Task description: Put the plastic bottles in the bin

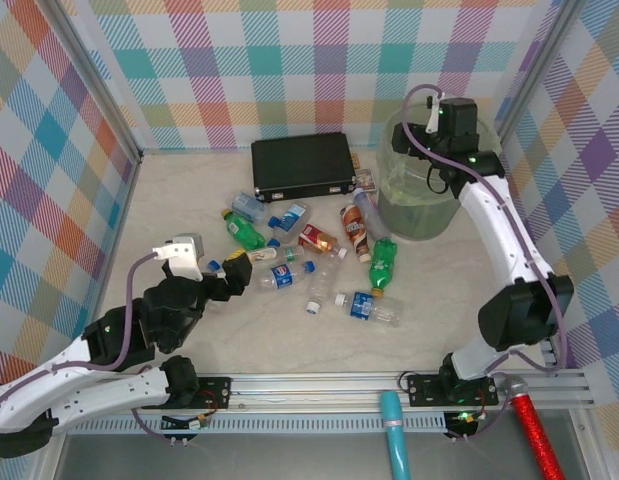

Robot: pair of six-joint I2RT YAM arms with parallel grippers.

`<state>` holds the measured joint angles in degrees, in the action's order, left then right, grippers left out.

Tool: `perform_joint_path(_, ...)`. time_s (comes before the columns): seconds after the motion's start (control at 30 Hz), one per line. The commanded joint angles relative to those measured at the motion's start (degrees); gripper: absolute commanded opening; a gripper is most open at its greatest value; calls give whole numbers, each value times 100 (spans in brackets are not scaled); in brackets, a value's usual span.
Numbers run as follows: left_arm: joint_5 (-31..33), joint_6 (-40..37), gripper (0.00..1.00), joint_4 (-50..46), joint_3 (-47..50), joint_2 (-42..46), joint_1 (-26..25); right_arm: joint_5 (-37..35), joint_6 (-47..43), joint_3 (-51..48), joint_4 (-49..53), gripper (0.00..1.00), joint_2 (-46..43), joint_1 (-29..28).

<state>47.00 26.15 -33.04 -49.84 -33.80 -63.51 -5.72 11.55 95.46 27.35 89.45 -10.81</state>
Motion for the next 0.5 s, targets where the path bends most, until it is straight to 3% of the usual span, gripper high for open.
perform_joint_path(0.0, 472, 95, 100, -158, 53, -180, -44, 621, 369, -112, 121, 99, -512, 28)
perform_joint_path(0.23, 141, 430, 99, -466, 159, -744, 495, 1737, 734, -687, -4, 99, -1316, -128)
perform_joint_path(0.47, -1167, 628, 100, -381, 400, -1542, 1668, 1706, 489, -1006, 266, 99, -1812, -986)
